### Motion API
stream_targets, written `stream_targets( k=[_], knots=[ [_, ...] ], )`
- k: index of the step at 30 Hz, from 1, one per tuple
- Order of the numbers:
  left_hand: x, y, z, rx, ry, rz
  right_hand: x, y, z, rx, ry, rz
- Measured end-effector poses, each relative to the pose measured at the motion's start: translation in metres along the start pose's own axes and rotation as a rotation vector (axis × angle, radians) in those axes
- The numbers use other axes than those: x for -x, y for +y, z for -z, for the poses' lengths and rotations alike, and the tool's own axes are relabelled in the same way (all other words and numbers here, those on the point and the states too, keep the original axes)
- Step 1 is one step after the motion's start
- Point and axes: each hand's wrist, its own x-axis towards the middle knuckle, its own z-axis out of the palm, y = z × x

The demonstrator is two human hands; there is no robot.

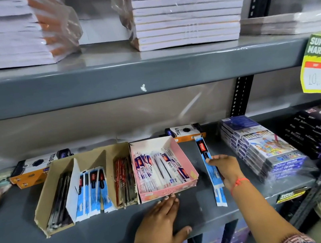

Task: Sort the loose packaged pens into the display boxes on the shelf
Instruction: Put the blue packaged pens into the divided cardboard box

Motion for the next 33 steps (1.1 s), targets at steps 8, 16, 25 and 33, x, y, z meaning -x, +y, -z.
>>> stream_targets(
  k=[8,16,25,33],
  knots=[
    [0.001,0.001,0.002,0.011,0.006,0.001,0.04,-0.007,0.0,-0.27,-0.273,0.016],
    [0.0,0.0,0.002,-0.009,-0.01,-0.001,0.048,-0.01,-0.008,-0.24,-0.405,0.031],
    [0.014,-0.01,-0.004,0.075,0.059,0.083,0.052,-0.019,-0.053,-0.124,-0.488,-0.027],
    [0.074,-0.06,-0.003,0.105,0.257,0.368,0.084,-0.047,-0.133,0.269,-0.697,0.173]
  ],
)
